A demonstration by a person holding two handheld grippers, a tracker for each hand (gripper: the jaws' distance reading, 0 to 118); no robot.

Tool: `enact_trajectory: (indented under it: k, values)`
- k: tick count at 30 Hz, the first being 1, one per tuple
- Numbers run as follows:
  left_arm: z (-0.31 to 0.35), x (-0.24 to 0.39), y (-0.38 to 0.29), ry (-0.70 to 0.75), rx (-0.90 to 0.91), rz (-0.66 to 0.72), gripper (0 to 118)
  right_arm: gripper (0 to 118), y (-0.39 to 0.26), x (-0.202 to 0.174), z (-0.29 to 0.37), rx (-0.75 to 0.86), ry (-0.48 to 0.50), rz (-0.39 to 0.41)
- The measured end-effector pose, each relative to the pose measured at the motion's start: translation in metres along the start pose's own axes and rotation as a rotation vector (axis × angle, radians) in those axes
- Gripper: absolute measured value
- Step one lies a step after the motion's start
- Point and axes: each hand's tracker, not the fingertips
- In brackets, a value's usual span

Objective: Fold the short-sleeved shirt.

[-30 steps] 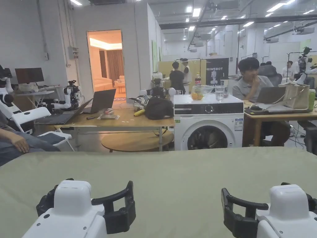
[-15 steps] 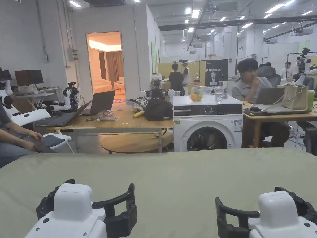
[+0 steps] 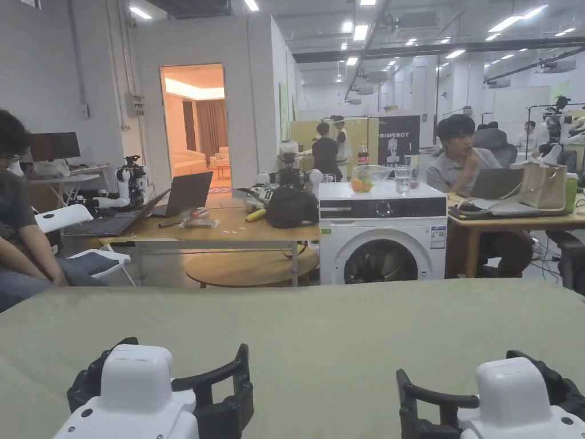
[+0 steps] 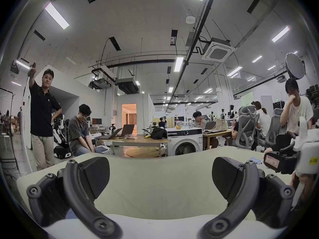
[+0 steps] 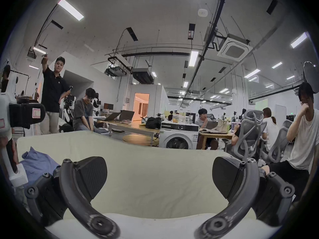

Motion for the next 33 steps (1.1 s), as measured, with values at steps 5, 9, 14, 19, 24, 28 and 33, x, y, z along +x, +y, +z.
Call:
enact_trajectory:
  k: [5,9,14,19,24,28,33]
  values:
    - [-0.0004,-0.0017,-0.0014,0.007,-0.003,-0.007,117,118,-0.0009,-0.0008,0.0001,-0.003,0.001,-0.004]
    - [0.0001,-0.0016,-0.0003,0.007,-0.007,-0.002,117,118,-0.0008,-0.0019,-0.0002,-0.003,0.001,-0.003]
    - [-0.0004,-0.0039,-0.0009,0.015,-0.001,-0.002,117,118,0.0002,-0.0027,0.0000,0.000,-0.006,0.000]
    - [-0.0008,-0.0044,-0.0009,0.009,-0.008,-0.001,117,118,0.0009,-0.0010,-0.0012,-0.003,-0.006,-0.010]
    - [-0.0020,-0.0045,-0.0038,0.012,-0.007,0.001,117,118,-0.0002,0.0008,-0.0013,-0.008,-0.007,-0.018]
    - [-0.0023,-0.0044,-0.0037,0.014,-0.004,0.001,117,118,-0.0012,0.0020,-0.0025,-0.014,-0.011,-0.017]
    - [-0.0015,-0.0048,-0.0058,0.009,-0.007,-0.024,63,72,-0.0033,0.0020,-0.0001,-0.007,-0.017,-0.006]
